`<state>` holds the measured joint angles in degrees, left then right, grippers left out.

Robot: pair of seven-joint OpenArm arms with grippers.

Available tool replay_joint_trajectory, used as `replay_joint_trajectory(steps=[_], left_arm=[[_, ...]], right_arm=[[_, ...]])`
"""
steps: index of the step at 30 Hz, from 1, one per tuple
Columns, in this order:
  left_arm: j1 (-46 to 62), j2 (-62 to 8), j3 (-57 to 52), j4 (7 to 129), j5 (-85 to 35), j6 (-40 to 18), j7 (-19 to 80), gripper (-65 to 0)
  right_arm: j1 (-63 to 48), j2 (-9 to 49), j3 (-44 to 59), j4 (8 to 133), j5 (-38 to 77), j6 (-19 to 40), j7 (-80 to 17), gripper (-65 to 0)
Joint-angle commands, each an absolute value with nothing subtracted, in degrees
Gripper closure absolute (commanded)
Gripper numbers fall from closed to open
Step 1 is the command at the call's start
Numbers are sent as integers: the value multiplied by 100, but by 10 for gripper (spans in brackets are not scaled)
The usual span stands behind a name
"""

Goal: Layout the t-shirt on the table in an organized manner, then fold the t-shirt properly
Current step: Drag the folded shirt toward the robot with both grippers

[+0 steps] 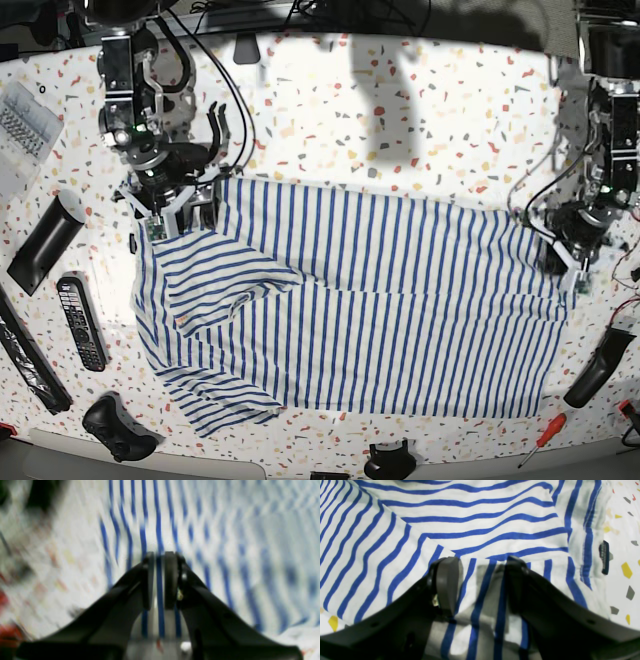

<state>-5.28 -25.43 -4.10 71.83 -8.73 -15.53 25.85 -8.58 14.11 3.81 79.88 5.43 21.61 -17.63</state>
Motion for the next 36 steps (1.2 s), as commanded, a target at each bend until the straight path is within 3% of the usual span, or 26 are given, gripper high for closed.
replay_joint_trajectory(steps=[1,6,8,14,24,36], left_arm=[[-744,-2650,-445,7137,-910,-1520,2569,-75],[-753,-2665,-445,6792,-982,-1518,3052,-292],[-729,-2668,-445,6751,-1111,-1520,3264,-347],[-495,-2668,-445,6748,-1404,-1664,3819,-350],[130,-2858,-445,6748,-1358,-1734,3813,-350],[670,-3166,-445,7061,-1354,-1710,4101,-350]], right_arm=[[-843,1444,386,8047,495,2196,-1894,-290],[-843,1444,386,8047,495,2196,-1896,-290],[-843,1444,386,8047,495,2196,-1953,-290],[-847,1446,386,8047,497,2198,-2193,-290],[-1140,1448,386,8108,497,2202,-2250,-290],[-2088,1538,456,9080,499,2189,-2351,-290]])
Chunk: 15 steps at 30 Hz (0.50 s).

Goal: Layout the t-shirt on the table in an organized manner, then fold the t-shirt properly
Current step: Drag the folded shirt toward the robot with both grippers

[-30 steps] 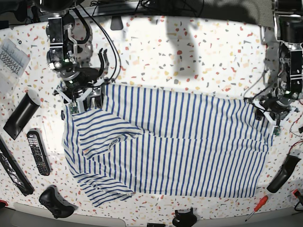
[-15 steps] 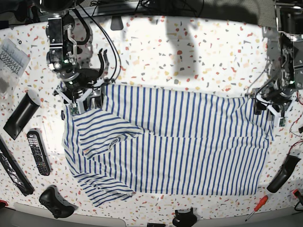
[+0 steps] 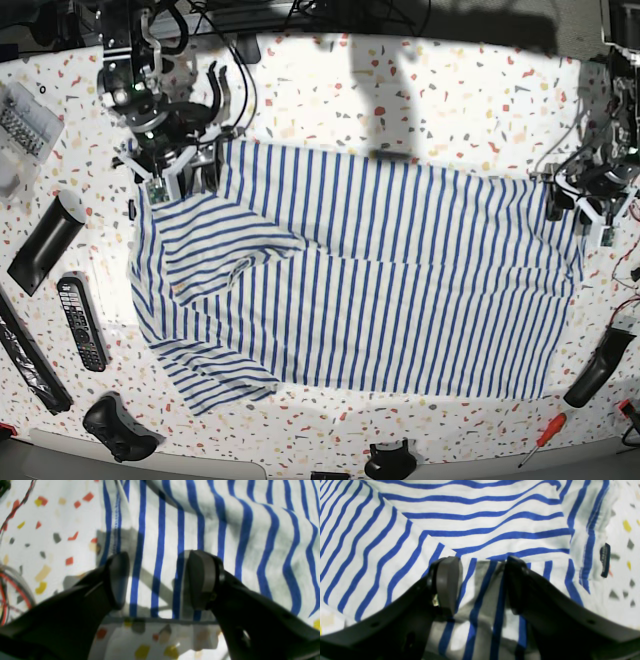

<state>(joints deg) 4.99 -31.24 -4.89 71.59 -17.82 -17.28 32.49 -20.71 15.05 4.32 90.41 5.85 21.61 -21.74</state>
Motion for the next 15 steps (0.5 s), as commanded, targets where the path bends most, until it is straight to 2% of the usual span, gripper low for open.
replay_joint_trajectory(steps=[1,15], left_arm=[[727,-3164,-445,7137,-1356,-1693,4174,-350],[2093,-3240,-445,7959,-436,-803,4265,-350]], right_arm=[[-2141,1542,456,9170,497,2189,-2401,-290],[-2853,1544,569,9741,489,2193,-2681,-290]])
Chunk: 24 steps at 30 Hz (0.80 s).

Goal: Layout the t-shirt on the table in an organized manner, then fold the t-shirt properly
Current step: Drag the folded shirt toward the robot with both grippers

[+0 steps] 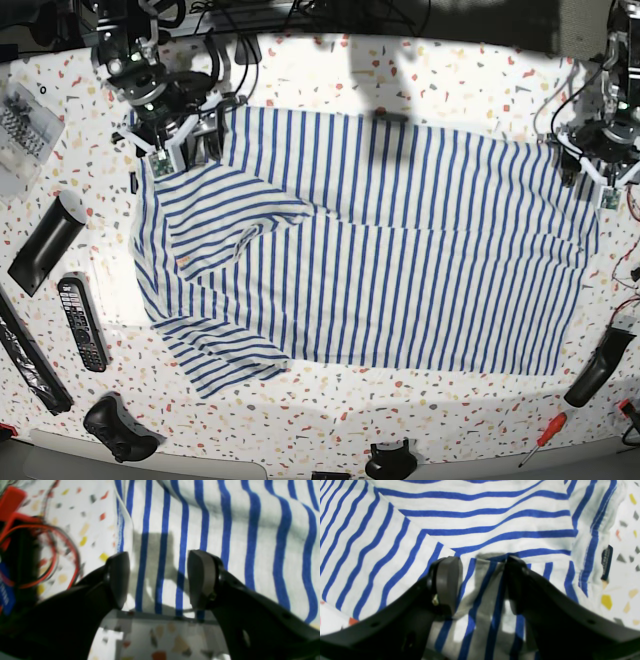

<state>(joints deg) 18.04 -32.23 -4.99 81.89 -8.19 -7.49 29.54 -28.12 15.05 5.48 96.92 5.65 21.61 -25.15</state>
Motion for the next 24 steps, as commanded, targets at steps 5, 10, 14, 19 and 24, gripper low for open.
replay_joint_trajectory(steps=[5,10,14,19,24], left_arm=[[2504,-3229,-445,8143,-443,-602,4320,-350],[2939,-3225,-445,8621,-447,-390,4567,-350],[3269,-3225,-445,9124,-447,-283,4563,-350],[3546,-3225,-445,9771,-447,-211,4584,-350],[3557,-3225,-445,10106,-447,-209,4587,-350]], right_arm=[[-3028,1542,661,9751,493,2196,-2685,-290],[-3232,1542,862,9808,495,2198,-2692,-290],[-3485,1542,1111,9948,497,2200,-2692,-290],[-3846,1544,1507,10180,502,2200,-2689,-290],[-4082,1542,1828,10361,519,2206,-2705,-290]])
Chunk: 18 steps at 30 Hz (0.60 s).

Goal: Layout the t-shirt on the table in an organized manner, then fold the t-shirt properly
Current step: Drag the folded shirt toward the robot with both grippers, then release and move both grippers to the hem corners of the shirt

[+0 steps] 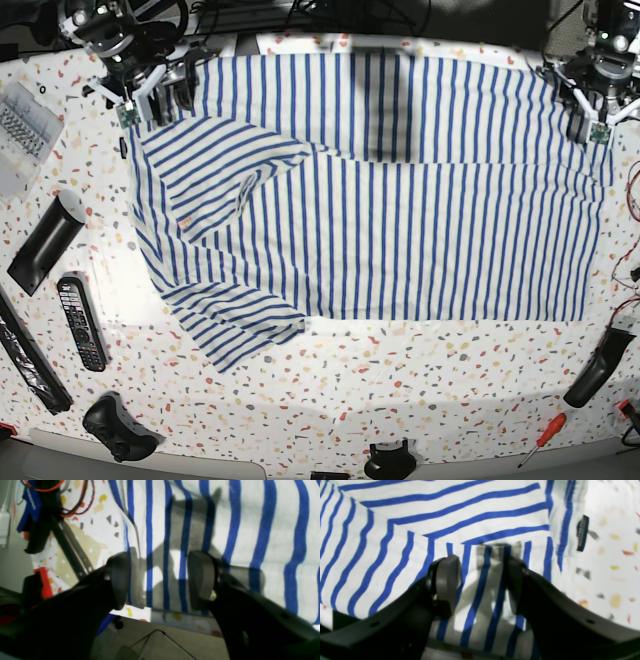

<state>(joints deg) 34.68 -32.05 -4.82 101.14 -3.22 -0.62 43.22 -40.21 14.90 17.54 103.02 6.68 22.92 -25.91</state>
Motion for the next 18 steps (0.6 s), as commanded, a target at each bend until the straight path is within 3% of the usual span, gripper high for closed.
replay_joint_trajectory(steps=[1,18], left_arm=[[3559,-3225,-445,10136,-447,-209,4602,-350],[3555,-3227,-445,11170,115,5,5140,-350]], right_arm=[[-4115,1544,1865,10388,517,2206,-2705,-290],[-4117,1542,2067,10405,515,2206,-2856,-290]])
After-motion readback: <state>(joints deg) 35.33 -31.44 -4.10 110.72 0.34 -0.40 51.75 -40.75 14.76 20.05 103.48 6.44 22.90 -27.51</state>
